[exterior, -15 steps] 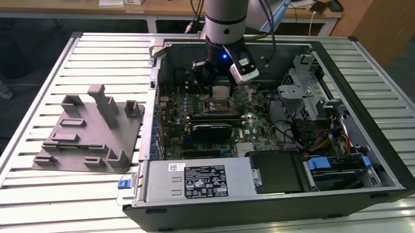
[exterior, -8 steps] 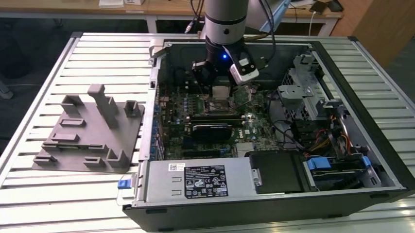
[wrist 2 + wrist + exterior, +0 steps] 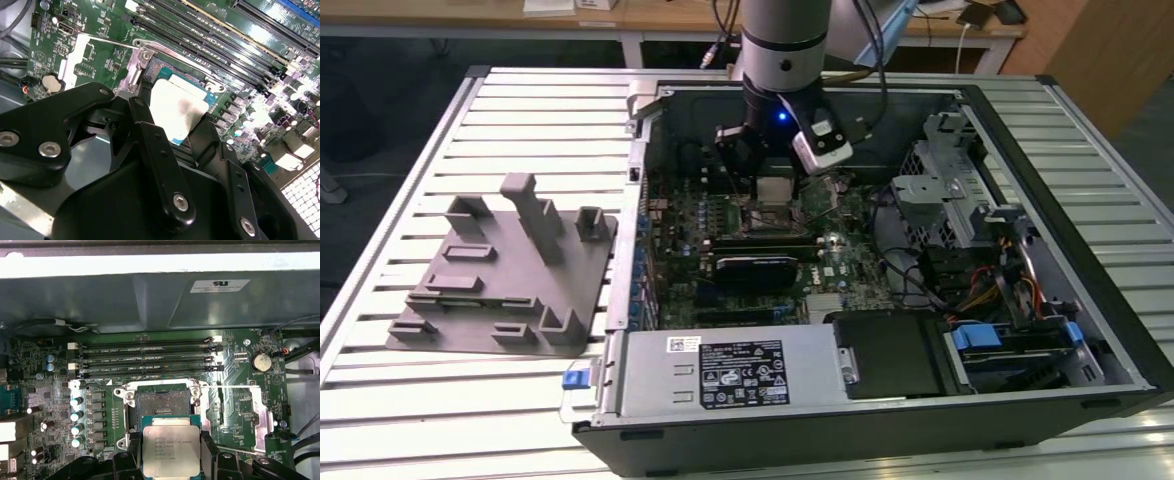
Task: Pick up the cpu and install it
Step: 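Place the cpu into insertion slot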
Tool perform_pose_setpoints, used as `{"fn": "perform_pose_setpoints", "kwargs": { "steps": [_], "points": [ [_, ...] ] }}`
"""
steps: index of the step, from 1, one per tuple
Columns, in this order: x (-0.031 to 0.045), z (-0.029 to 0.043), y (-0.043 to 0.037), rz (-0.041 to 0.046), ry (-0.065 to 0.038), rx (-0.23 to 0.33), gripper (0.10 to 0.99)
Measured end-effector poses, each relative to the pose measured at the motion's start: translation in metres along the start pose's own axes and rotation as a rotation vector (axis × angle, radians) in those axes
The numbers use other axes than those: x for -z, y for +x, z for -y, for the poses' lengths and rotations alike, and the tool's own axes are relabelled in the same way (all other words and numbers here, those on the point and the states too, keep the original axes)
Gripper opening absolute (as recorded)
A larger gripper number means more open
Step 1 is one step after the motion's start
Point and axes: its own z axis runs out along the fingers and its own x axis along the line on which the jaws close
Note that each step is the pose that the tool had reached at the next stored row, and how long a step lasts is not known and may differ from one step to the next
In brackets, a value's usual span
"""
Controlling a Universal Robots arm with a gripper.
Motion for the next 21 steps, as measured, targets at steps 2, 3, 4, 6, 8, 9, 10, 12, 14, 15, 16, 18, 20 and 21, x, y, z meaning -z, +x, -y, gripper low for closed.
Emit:
{"fn": "perform_pose_setpoints", "kwargs": {
  "steps": [2, 3, 4, 6, 8, 9, 10, 12, 14, 15, 16, 18, 20, 21],
  "points": [
    [-0.0001, 0.0000, 0.0000, 0.0017, 0.002, -0.027, 0.545],
    [0.0000, 0.0000, 0.0000, 0.0025, 0.002, -0.041, 0.545],
    [0.0000, 0.0000, 0.0000, 0.0032, 0.003, -0.053, 0.545],
    [-0.0001, 0.0000, 0.0000, 0.0045, 0.004, -0.074, 0.545],
    [-0.0001, 0.0000, 0.0000, 0.0058, 0.006, -0.094, 0.545],
    [-0.0001, 0.0000, 0.0000, 0.0065, 0.006, -0.105, 0.545],
    [-0.0001, 0.0000, 0.0000, 0.0072, 0.007, -0.117, 0.545],
    [-0.0001, 0.0000, 0.0000, 0.0084, 0.008, -0.138, 0.545],
    [-0.0001, 0.0000, -0.0001, 0.0095, 0.009, -0.155, 0.545],
    [-0.0001, 0.0000, -0.0001, 0.0101, 0.010, -0.164, 0.545],
    [-0.0001, 0.0000, -0.0001, 0.0106, 0.011, -0.173, 0.545],
    [-0.0001, 0.0000, -0.0001, 0.0118, 0.012, -0.191, 0.545],
    [-0.0001, 0.0000, -0.0002, 0.0128, 0.013, -0.208, 0.545],
    [-0.0001, 0.0000, -0.0002, 0.0133, 0.013, -0.217, 0.545]
  ]
}}
